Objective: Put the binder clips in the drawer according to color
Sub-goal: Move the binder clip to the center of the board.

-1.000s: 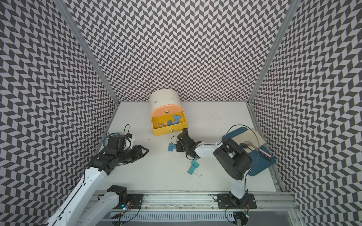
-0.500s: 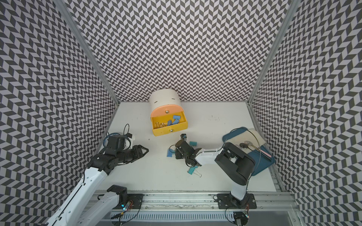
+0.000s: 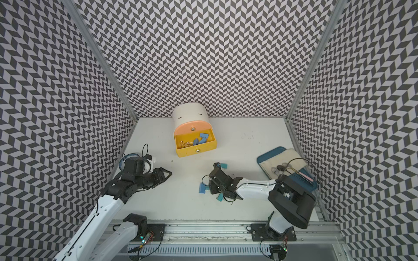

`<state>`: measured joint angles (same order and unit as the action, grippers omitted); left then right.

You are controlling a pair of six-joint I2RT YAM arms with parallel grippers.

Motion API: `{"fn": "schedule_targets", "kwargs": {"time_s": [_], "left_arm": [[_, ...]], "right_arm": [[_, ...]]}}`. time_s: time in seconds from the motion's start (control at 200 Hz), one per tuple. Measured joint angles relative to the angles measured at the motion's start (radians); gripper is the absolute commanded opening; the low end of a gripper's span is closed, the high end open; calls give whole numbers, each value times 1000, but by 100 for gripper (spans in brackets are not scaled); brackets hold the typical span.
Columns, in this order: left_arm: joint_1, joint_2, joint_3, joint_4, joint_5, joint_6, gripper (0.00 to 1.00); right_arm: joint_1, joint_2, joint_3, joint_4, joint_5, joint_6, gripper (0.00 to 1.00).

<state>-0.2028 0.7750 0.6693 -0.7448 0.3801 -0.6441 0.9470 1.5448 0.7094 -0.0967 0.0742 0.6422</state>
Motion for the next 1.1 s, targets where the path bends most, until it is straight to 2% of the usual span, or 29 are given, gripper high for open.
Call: {"fn": "schedule_targets", "kwargs": {"time_s": [0.13, 0.285, 0.486, 0.726, 0.986, 1.102], "left_arm": [[0, -21, -5, 5, 0, -10, 54], [0, -51, -13, 11, 1, -25, 55], [0, -75, -26, 11, 3, -31, 55], [0, -88, -37, 11, 5, -31, 55], [0, -90, -39, 10, 10, -30, 55], [0, -91, -39, 10, 11, -28, 55]], "right_arm": [[0, 13, 135, -80, 0, -6, 49], [0, 94, 261, -137, -6, -1, 48], [0, 182, 265, -235, -15, 25, 45], [0, 187, 253, -262, -18, 48, 45], [0, 227, 286, -248, -1, 58, 27], [0, 234, 291, -241, 5, 58, 22]]}}
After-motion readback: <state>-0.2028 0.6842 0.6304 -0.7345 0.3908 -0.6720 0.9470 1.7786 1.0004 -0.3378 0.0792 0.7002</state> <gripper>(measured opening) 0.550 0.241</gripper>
